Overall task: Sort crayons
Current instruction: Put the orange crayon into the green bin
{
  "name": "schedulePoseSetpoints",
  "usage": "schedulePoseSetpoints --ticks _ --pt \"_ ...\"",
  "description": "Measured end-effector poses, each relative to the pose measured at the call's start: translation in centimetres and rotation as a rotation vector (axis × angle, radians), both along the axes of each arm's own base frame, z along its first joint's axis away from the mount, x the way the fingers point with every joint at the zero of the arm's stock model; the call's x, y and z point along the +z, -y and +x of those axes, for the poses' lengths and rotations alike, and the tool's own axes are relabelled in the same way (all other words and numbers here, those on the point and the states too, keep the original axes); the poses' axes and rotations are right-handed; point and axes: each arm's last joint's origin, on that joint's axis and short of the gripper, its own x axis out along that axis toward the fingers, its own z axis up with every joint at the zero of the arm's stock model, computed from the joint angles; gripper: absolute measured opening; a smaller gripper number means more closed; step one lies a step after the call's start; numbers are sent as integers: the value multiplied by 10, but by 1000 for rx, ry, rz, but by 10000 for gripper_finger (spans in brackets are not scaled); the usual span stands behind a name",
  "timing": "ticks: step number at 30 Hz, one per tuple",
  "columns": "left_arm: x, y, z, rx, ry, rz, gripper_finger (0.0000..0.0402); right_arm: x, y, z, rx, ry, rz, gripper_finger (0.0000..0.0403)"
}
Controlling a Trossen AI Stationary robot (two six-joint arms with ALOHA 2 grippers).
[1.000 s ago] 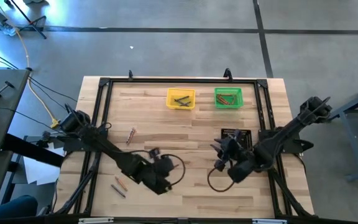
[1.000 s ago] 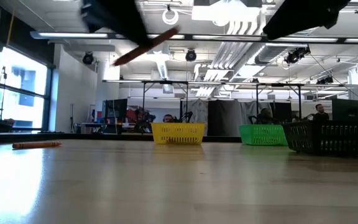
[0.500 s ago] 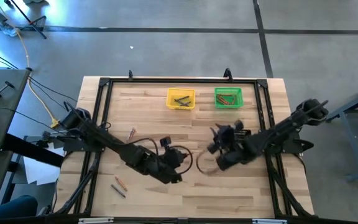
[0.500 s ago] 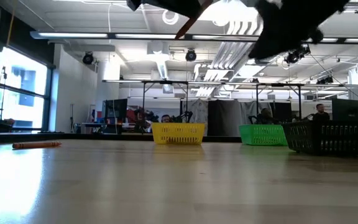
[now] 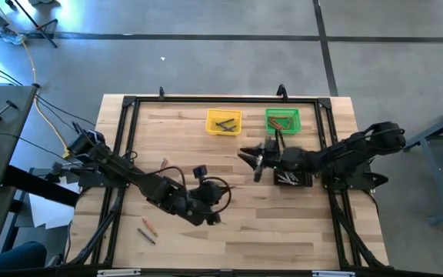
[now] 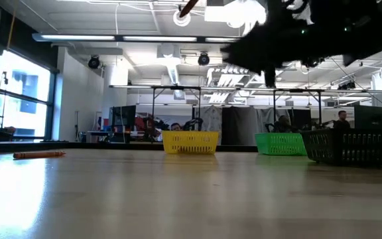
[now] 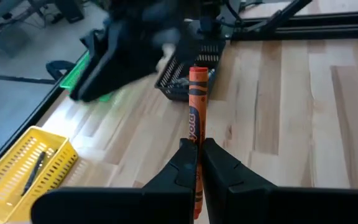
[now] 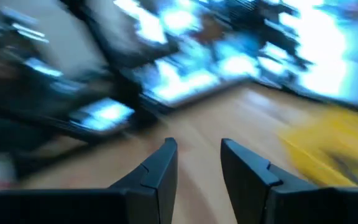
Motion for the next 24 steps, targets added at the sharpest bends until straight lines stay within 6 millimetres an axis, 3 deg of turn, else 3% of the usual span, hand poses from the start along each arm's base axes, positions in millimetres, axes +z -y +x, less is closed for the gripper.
schedulePoseSetpoints --ticks 4,8,16,24 --pt "0 5 -4 27 24 -2 0 7 -3 -2 283 102 -10 118" --pt "1 13 -9 56 58 4 0 6 -16 -4 421 93 -15 118" --pt "4 26 -13 120 168 -59 0 12 -41 -9 464 159 -75 118" --pt "-1 32 6 84 235 -41 0 32 -59 1 410 206 -95 118"
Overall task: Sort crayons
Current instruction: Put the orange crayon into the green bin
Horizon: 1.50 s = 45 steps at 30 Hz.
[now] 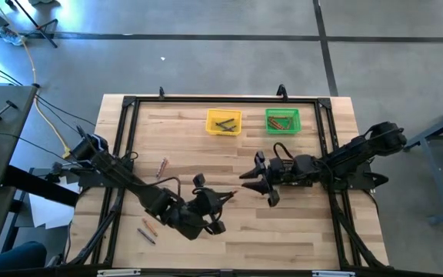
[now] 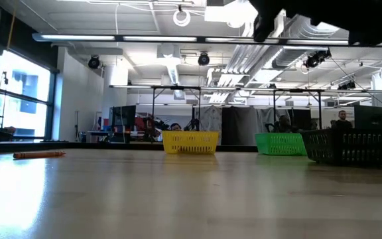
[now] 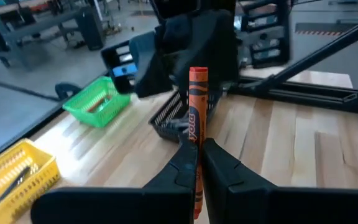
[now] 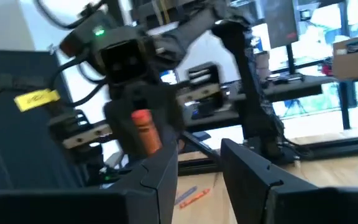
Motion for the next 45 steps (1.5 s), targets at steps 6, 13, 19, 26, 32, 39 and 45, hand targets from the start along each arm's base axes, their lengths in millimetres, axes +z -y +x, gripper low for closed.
schedulePoseSetpoints --ticks 6,13,19,26,32,39,45 --pt "0 0 2 22 14 27 0 13 -16 6 27 12 -54 118" --pt "1 0 2 23 20 25 0 24 -30 11 49 11 -98 118" --pt "6 0 6 1 53 34 0 24 -36 16 -23 -26 -116 118" --pt "8 0 7 -15 57 48 0 24 -40 27 -47 -30 -116 118" --pt "9 0 6 -26 53 45 0 25 -44 34 -40 -26 -119 112" --pt "9 2 6 -52 50 34 1 25 -46 32 -27 -18 -116 41" --pt "9 5 4 -60 51 33 0 25 -47 32 -34 -21 -88 30"
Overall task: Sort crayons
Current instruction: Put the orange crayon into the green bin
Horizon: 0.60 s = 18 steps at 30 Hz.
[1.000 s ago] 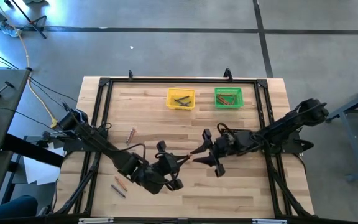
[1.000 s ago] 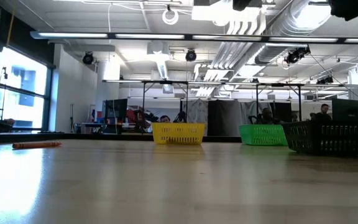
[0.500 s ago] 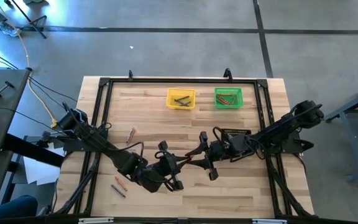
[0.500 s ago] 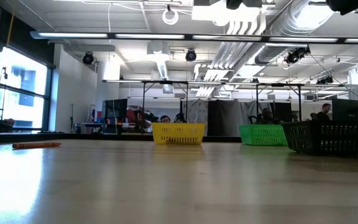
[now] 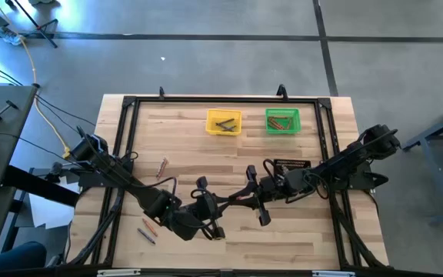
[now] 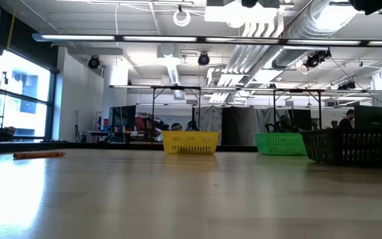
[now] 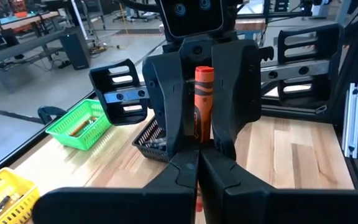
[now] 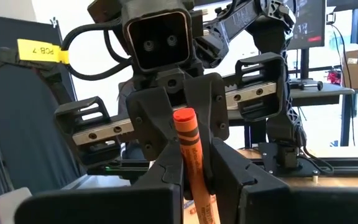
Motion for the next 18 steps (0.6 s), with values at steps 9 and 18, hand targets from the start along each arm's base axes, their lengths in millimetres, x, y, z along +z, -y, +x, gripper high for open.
schedulePoseSetpoints --ticks 9,18 --pt "-6 4 -5 1 -53 40 23 3 6 -3 -118 -86 -9 28" --pt "-15 6 -9 -37 -121 -13 53 18 52 -34 -558 -348 -21 3"
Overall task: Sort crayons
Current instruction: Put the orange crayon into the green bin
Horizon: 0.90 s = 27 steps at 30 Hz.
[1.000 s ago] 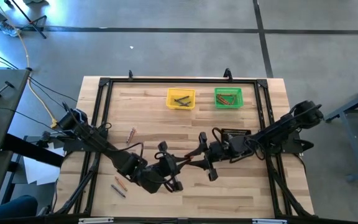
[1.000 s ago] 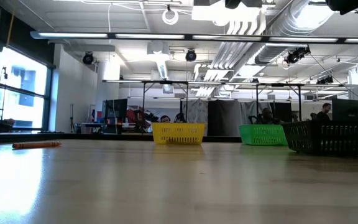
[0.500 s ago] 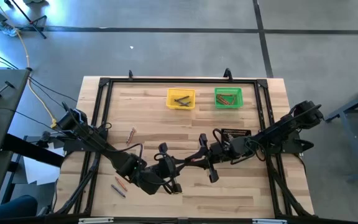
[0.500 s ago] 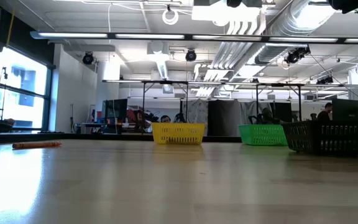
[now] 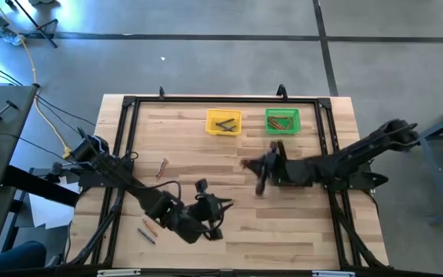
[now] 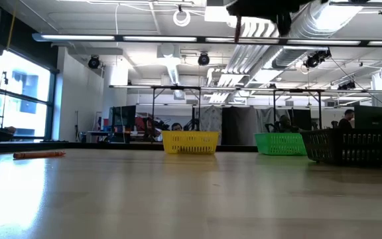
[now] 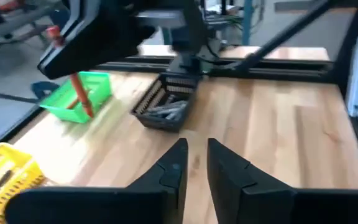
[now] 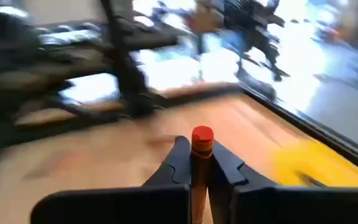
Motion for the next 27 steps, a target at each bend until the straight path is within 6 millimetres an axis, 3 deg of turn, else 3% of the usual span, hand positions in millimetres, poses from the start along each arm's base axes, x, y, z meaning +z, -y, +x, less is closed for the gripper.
schedulePoseSetpoints --ticks 5,11,18,27 --pt "0 0 0 -8 -6 21 84 5 13 -15 -32 -71 0 3" --pt "-1 2 -2 -7 -7 -1 110 4 55 -42 -274 -229 11 3" --pt "1 5 -3 -17 4 -12 113 -19 114 -69 -555 -493 131 3" --pt "1 5 -3 -17 6 -13 113 -49 174 -82 -695 -488 235 3"
